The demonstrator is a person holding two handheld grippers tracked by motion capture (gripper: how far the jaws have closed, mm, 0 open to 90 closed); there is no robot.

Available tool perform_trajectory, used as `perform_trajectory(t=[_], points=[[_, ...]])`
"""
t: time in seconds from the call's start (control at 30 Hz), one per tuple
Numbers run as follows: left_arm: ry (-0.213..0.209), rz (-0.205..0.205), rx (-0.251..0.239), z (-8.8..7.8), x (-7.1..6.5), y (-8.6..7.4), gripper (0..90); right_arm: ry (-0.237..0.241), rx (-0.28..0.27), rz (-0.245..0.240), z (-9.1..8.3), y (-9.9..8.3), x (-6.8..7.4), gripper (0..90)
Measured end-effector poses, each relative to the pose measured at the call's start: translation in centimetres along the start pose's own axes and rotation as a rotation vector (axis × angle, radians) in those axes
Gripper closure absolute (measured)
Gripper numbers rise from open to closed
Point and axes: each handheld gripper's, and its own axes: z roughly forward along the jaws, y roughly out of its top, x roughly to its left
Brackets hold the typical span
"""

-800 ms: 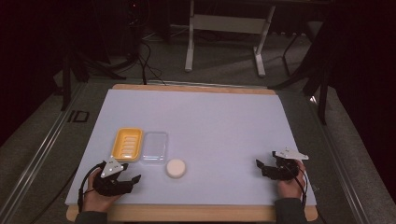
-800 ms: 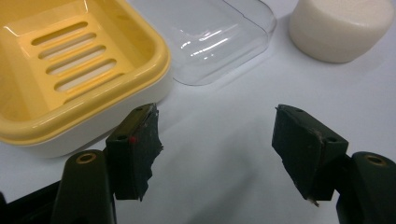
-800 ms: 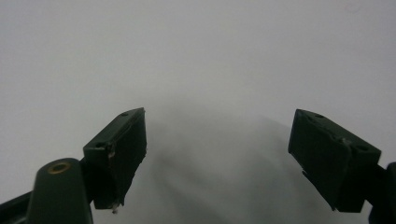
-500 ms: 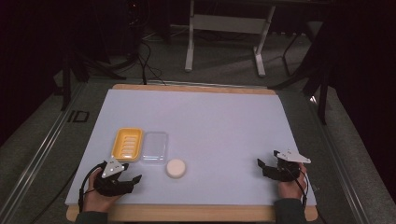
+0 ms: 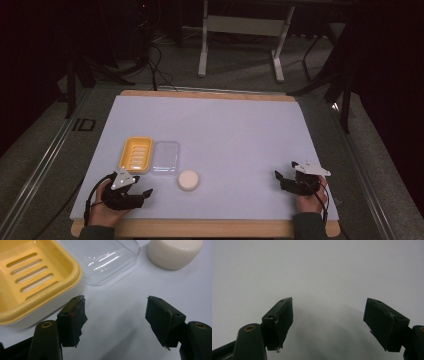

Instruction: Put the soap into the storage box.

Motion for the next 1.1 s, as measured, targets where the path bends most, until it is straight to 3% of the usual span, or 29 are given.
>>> perform_trajectory(t=[0.47,0.7,1.1], points=[[-0.012,0.095,0.059,0.4,-0.5,1.3,32.8,-0.005,-0.006,-0.005,-0.1,0.0,0.1,23.3],[-0.013,0.106,0.059,0.4,-0.5,2.0,32.8,-0.004,-0.01,-0.004,-0.1,0.0,0.1,23.2],[-0.04,0.159,0.086,0.8,-0.7,3.2,32.2,-0.005,-0.015,-0.006,-0.1,-0.1,0.1,23.3]])
